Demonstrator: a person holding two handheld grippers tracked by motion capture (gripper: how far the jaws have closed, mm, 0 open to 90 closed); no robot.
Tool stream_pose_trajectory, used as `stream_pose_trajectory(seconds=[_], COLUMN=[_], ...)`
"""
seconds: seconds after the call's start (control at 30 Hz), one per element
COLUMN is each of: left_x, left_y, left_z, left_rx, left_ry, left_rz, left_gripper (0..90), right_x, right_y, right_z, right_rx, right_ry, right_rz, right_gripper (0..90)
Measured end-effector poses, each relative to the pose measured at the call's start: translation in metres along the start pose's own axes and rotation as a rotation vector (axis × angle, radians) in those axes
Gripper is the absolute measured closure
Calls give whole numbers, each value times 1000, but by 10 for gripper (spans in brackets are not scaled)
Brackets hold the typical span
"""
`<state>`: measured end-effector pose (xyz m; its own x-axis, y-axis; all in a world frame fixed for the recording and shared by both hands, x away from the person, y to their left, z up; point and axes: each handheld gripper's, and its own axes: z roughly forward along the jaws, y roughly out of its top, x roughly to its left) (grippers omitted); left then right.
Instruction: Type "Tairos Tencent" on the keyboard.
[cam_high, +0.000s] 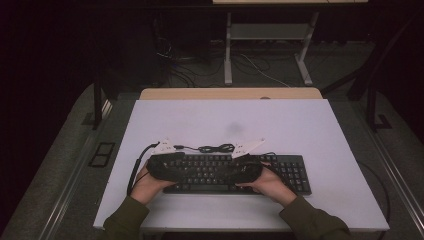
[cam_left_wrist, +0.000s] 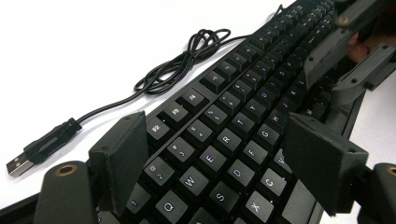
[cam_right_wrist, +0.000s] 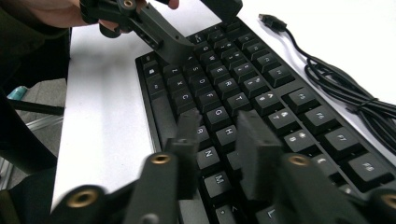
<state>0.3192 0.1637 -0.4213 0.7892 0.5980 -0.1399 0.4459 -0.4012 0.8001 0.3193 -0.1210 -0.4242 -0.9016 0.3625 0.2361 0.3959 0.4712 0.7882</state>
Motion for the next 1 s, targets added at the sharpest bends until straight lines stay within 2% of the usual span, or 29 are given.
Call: stream_pose_trajectory(seconds=[0.17, 0.33, 0.5, 0.6, 0.87, 1.0], left_x=[-1, -1, -2, -3, -6, -8], left_y=[0, 0, 1, 2, 6, 8], left_z=[0, 0, -2, -2, 3, 8], left_rx=[-2, -2, -9, -18, 2, 7], left_ry=[-1, -3, -10, -17, -49, -60], left_rz=[1, 2, 9, 4, 30, 39], left_gripper=[218, 235, 304, 388, 691, 797], right_x=[-3, -6, -7, -8, -13, -15], right_y=[-1, -2, -4, -5, -10, -11], right_z=[-9, -17, -21, -23, -29, -31], right_rx=[-20, -38, -45, -46, -44, -48], right_ry=[-21, -39, -49, -60, -79, -85], right_rz=[4, 11, 14, 12, 24, 28], right_gripper=[546, 482, 412, 388, 346, 342])
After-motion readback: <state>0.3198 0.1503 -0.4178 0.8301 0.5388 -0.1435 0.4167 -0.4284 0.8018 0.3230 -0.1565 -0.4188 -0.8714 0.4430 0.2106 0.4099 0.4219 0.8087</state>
